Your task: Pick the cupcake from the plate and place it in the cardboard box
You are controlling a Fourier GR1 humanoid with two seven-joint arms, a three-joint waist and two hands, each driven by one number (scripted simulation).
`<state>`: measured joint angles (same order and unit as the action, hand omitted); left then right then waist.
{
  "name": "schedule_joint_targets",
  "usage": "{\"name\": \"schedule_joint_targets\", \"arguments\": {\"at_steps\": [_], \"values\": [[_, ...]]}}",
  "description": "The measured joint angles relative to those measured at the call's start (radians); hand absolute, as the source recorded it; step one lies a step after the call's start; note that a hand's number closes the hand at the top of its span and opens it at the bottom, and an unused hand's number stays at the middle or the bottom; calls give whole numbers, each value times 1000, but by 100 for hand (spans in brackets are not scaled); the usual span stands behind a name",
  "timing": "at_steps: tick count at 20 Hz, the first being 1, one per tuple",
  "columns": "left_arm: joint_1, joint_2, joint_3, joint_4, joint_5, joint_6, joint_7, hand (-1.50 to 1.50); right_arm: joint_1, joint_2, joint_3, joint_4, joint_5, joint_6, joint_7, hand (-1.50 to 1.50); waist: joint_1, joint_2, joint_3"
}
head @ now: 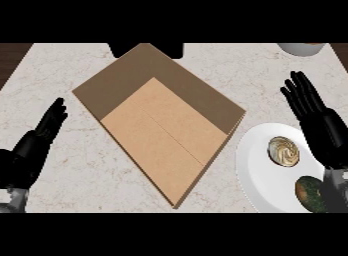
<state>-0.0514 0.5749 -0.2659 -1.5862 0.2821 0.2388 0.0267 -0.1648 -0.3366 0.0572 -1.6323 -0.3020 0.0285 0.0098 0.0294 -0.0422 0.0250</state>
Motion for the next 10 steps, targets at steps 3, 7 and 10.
{"name": "schedule_joint_targets", "arguments": {"at_steps": [3, 7, 10], "values": [[15, -2, 8, -13, -41, 33, 3, 0, -61, 0, -26, 28, -23, 39, -37, -150, -8, 22, -12], [10, -18, 4, 20, -96, 83, 11, 0, -178, -63, -62, 105, 13, 83, -86, 150, -12, 38, -27], [23, -36, -5, 33, -107, 98, 13, 0, -164, -76, -73, 176, 150, -35, -110, -150, -12, 45, -27]]}}
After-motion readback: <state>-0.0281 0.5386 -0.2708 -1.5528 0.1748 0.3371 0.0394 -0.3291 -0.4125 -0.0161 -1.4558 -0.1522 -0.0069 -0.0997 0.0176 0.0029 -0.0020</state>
